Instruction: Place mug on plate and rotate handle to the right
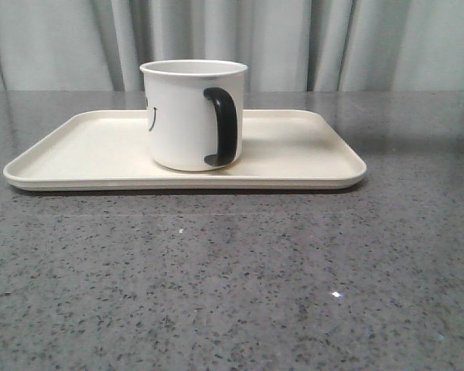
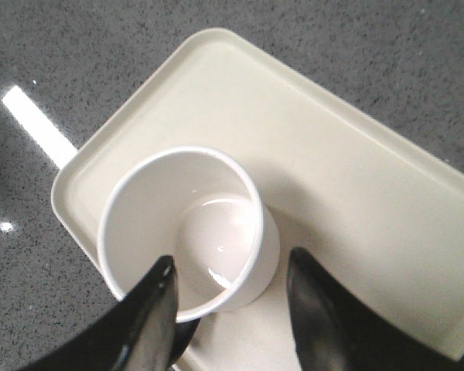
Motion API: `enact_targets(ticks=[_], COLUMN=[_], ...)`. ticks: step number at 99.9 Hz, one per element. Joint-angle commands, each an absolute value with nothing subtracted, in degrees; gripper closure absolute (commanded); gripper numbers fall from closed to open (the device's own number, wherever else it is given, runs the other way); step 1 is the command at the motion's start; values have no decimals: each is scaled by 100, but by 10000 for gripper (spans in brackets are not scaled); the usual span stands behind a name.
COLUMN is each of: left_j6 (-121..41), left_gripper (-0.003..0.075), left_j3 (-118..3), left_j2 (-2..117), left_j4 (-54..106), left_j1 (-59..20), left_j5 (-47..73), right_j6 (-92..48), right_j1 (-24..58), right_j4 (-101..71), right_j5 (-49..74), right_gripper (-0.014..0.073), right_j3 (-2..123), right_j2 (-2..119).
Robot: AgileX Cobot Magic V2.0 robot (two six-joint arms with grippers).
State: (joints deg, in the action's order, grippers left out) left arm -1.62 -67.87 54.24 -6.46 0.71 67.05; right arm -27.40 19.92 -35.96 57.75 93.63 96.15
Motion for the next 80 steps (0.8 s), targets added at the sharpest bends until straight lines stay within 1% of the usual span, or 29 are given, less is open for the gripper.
enact_targets(ticks=[1, 26, 80], left_j6=[-135, -135, -135], left_gripper=[740, 740, 740], left_j3=[-6928, -6928, -6928], left_j2=[5353, 5353, 5353], left_j4=[-641, -641, -599], left_j1=[77, 77, 77], left_j5=[6410, 6419, 6461], right_j6=[-2767, -2767, -2767], right_j1=[1995, 1995, 2234], right_j4=[-3880, -4059, -4120], right_j5=[5679, 5821, 5587], right_gripper=[243, 243, 243], right_j3=[9558, 9558, 9552], right_j2=[9585, 9920, 10009])
